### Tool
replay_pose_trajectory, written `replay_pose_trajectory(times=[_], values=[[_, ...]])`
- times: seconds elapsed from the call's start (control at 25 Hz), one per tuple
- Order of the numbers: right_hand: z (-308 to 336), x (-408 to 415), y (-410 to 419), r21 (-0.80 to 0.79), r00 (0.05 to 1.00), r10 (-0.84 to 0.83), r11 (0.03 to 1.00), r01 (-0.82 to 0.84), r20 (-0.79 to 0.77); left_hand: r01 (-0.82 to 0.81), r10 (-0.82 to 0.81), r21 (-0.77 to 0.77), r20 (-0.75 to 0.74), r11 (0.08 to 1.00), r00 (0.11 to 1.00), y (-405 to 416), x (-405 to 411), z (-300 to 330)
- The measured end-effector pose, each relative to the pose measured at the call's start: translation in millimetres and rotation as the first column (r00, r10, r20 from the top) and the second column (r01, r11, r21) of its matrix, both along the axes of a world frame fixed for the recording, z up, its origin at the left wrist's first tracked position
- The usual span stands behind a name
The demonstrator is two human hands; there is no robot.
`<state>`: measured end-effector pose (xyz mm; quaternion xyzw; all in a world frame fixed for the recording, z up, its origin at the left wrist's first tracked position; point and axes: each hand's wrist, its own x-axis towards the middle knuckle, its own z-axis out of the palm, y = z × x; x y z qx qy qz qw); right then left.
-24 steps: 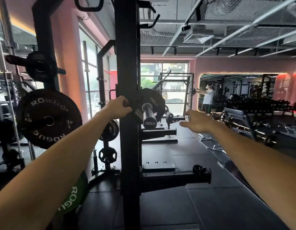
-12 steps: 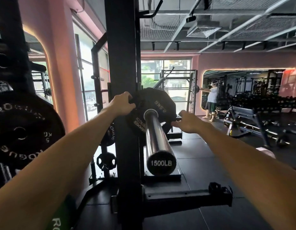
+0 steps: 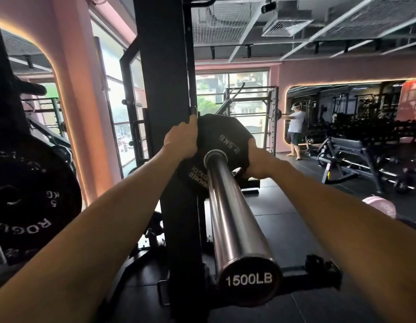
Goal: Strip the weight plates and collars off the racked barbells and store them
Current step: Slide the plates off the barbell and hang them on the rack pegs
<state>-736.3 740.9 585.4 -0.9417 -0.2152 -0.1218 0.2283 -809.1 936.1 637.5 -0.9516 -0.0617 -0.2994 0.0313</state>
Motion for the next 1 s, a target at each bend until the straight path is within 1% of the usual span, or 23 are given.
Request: replay_pose_trajectory(times=[0.12,0.2,0.28,0.36,0.48,0.52,0.64,0.76,1.0], values=[[6.7,1.7,-4.9,-0.041,0.998,-0.003,0.999,0.005,0.057,0.043,-0.069,-0.209,-0.122,0.977,0.990,10.5,-2.9,-5.5],[12.1,-1.3,-3.2,0.004,0.997,0.016,1.000,-0.017,0.070,0.024,-0.079,-0.316,-0.161,0.948,0.984,17.1,-3.7,-8.7],[16.2,-3.9,-1.5,0.071,0.997,0.033,0.997,-0.038,0.063,0.005,-0.074,-0.370,-0.172,0.929,0.982,17.5,-4.4,-10.3],[17.2,-5.7,-0.1,0.108,0.997,0.014,0.994,-0.023,0.082,0.012,-0.089,-0.406,-0.173,0.914,0.981,16.9,-6.9,-14.0],[12.9,-16.7,1.1,0.153,0.995,-0.012,0.988,-0.003,0.097,0.039,-0.140,-0.524,-0.153,0.851,0.978,15.9,-19.4,-20.1],[12.7,-20.9,0.5,0.152,0.994,-0.017,0.988,0.000,0.111,0.054,-0.148,-0.538,-0.133,0.841,0.980,14.5,-25.5,-21.4],[12.7,-45.1,-6.9,0.086,0.985,-0.047,0.996,0.033,0.164,0.078,-0.118,-0.487,-0.052,0.870,0.992,6.4,-50.3,-26.3],[10.9,-77.4,-18.7,0.082,0.990,-0.055,0.996,0.045,0.126,0.077,-0.086,-0.401,-0.004,0.913,0.996,-1.7,-82.1,-32.6],[12.6,-177.3,-59.7,0.060,0.992,0.010,0.998,-0.018,0.127,0.122,-0.113,-0.346,0.045,0.930,0.993,-35.1,-181.6,-39.7]])
